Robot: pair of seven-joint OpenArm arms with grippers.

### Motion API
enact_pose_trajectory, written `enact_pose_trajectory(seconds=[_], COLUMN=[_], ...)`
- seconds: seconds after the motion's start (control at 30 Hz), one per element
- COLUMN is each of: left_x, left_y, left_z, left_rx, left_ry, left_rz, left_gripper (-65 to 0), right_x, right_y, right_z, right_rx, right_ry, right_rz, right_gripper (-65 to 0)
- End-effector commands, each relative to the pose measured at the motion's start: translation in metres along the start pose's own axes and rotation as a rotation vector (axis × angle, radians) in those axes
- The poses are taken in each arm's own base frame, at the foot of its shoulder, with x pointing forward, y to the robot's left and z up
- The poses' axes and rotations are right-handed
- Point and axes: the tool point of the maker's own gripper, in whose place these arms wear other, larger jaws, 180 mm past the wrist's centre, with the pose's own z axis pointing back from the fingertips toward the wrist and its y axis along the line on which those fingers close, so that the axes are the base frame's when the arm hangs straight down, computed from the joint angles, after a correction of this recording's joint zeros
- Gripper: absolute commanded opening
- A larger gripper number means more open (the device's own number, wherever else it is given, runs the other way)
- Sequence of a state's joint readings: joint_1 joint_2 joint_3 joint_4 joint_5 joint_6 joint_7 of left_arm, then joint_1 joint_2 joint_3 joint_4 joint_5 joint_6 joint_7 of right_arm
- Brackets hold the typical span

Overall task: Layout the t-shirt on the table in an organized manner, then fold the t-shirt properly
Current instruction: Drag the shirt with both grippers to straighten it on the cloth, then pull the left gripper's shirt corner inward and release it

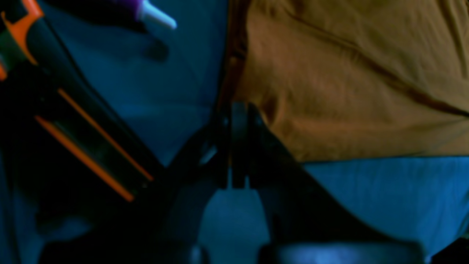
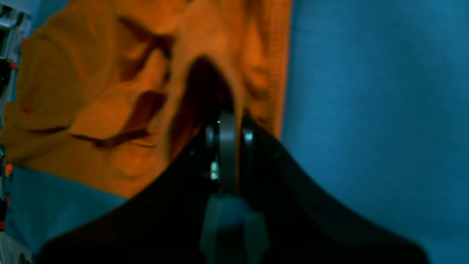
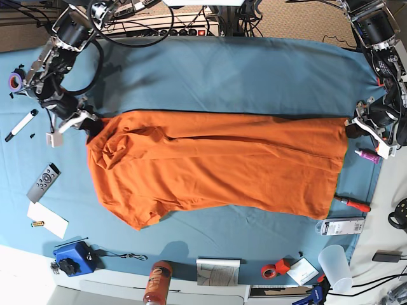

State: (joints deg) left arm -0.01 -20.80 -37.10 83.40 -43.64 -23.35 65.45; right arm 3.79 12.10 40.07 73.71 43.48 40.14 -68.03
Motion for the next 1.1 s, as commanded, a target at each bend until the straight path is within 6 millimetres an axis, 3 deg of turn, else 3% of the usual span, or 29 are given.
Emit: enact_pose_trajectory(seconds=[0.0,0.27,0.53,0.63,0.7,0.93,1.07], left_x=[0.018,0.011,-0.014,-0.010,-0.005,-0.002,-0.010], left_y=[-0.001,-0.014,-0.026,-0.034,-0.034,-0.045,-0.055], left_z=[0.007,0.007,0.011,0.011,0.011,0.013,0.005], left_rx=[-0.005,-0.075,-0.177,-0.215,-0.219,-0.274,-0.294], left_ry=[-0.043,-0.014,-0.007,-0.042,-0.067,-0.084,-0.043], left_rz=[-0.015,0.000,0.030,0.010,0.015,0.037,0.023], left_gripper=[-65.0,-65.0,-64.5,-40.9,-32.0,-31.0,-31.1], right_x=[0.014,0.034,0.038,0.037,0.036,0.035,0.035], right_y=[-0.012,-0.035,-0.036,-0.036,-0.036,-0.036,-0.036], right_z=[0.012,0.050,0.058,0.057,0.057,0.057,0.057], right_rx=[-0.037,-0.054,-0.046,-0.045,-0.045,-0.045,-0.045], right_ry=[-0.029,-0.092,-0.068,-0.067,-0.059,-0.051,-0.051], right_rz=[0.014,-0.039,-0.028,-0.028,-0.028,-0.028,-0.028], right_gripper=[-65.0,-65.0,-65.0,-65.0,-65.0,-65.0,-65.0])
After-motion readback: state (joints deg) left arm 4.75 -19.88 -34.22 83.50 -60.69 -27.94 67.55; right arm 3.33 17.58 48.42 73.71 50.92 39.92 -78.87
